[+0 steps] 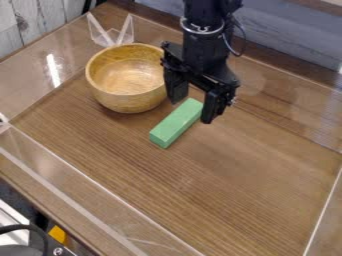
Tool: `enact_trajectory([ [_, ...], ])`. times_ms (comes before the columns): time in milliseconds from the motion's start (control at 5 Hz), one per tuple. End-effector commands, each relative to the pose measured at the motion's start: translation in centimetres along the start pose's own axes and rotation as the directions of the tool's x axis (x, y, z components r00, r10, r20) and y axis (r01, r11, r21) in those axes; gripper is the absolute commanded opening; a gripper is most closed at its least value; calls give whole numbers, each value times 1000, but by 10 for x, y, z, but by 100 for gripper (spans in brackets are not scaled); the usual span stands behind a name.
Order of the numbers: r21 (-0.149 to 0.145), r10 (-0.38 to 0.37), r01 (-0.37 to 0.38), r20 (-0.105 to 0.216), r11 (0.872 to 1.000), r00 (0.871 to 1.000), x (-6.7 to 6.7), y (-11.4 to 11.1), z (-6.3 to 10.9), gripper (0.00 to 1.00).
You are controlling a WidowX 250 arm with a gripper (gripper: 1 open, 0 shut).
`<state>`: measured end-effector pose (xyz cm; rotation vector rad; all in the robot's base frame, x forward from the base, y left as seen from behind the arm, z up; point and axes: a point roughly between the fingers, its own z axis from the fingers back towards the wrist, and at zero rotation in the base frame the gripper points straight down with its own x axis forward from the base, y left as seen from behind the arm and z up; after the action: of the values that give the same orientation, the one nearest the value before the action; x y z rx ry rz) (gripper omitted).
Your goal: Put the green block in the brown bowl
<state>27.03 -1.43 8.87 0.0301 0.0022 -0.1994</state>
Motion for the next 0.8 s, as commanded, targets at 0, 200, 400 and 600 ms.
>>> enact_trajectory([
  [0,21,20,-21,55,1000,998,19,5,12,100],
  [200,27,20,-21,56,999,998,23,6,12,100],
  [400,30,20,-21,53,999,998,27,6,11,100],
  [600,32,107,-109,46,994,993,23,14,8,100],
])
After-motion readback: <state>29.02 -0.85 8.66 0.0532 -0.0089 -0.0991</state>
